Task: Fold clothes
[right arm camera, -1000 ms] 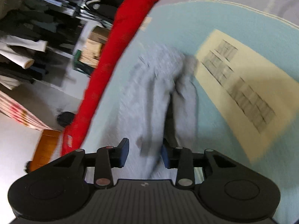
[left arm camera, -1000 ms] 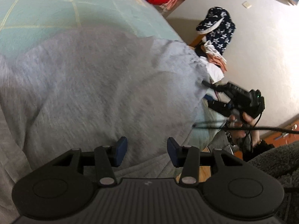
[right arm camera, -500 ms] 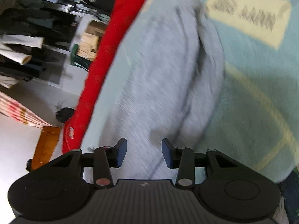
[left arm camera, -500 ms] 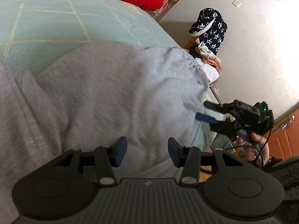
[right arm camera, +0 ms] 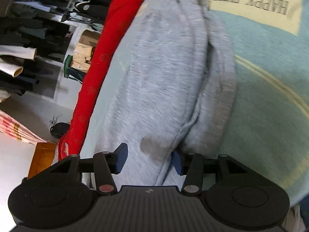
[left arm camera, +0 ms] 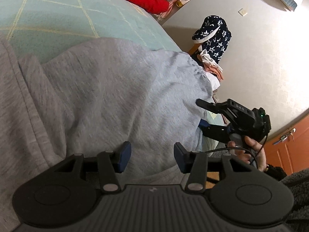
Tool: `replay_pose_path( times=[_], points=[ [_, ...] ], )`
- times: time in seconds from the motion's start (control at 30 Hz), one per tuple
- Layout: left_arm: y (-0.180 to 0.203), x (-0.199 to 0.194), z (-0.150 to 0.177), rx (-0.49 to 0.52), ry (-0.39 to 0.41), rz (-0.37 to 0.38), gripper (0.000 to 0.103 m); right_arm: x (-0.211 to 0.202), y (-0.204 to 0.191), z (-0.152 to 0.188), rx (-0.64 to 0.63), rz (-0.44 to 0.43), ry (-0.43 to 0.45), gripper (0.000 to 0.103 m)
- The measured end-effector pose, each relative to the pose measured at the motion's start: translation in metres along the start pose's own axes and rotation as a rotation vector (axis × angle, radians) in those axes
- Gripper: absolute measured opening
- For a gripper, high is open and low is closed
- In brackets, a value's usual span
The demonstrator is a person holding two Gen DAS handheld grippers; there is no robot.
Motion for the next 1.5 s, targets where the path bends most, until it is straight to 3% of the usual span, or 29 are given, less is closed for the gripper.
replay_pose_path(
  times=[0.07, 0.13, 0.17, 0.2, 0.6, 0.77, 0.97, 1.03, 1.27, 1.37, 1.5],
  points=[
    [-0.001, 0.000, 0.001, -0.008, 0.006, 0.008, 0.048, 0.000, 0.006, 0.001, 0.013, -0.022, 0.023, 0.050],
    [-0.002, -0.001, 0.001, -0.018, 0.010, 0.018, 0.048, -0.005, 0.012, 0.004, 0.020, -0.016, 0.034, 0.032],
    [-0.003, -0.001, 0.001, -0.016, 0.010, 0.019, 0.048, -0.007, 0.014, 0.005, 0.017, -0.004, 0.034, 0.018],
    [-0.002, -0.001, 0.001, -0.013, 0.009, 0.016, 0.048, -0.008, 0.016, 0.006, 0.014, 0.006, 0.034, 0.014],
    [0.018, -0.015, 0.003, 0.054, 0.029, 0.000, 0.048, -0.044, -0.028, -0.019, -0.110, -0.040, 0.077, 0.007],
    [0.018, -0.016, 0.005, 0.054, 0.013, -0.002, 0.049, -0.055, -0.019, -0.018, -0.095, -0.004, 0.066, 0.007],
    [0.000, 0.002, 0.016, 0.015, -0.070, -0.053, 0.049, -0.045, 0.018, 0.003, -0.034, 0.121, -0.034, 0.008],
    [0.003, -0.001, 0.016, 0.020, -0.076, -0.041, 0.050, -0.049, 0.017, 0.003, -0.030, 0.108, -0.028, 0.011],
    [0.023, -0.008, -0.007, 0.087, 0.011, -0.010, 0.050, -0.080, -0.010, -0.029, -0.212, 0.185, 0.087, 0.034],
    [0.028, 0.008, -0.007, 0.109, -0.006, -0.039, 0.050, -0.080, -0.024, -0.044, -0.303, 0.191, 0.118, 0.041],
    [0.021, 0.029, 0.016, 0.037, -0.086, -0.041, 0.050, -0.060, -0.035, -0.051, -0.395, 0.164, 0.066, 0.045]
  ],
)
Point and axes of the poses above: each gripper's, at about its wrist camera, not at the fingertips, and x roughly the way its jaws point, y to its right, z to its underside, the point moved 6 cm from there along x, roughly the way its jaws point, and after that the axes turned 10 degrees about -x, right-handed, at the moved point
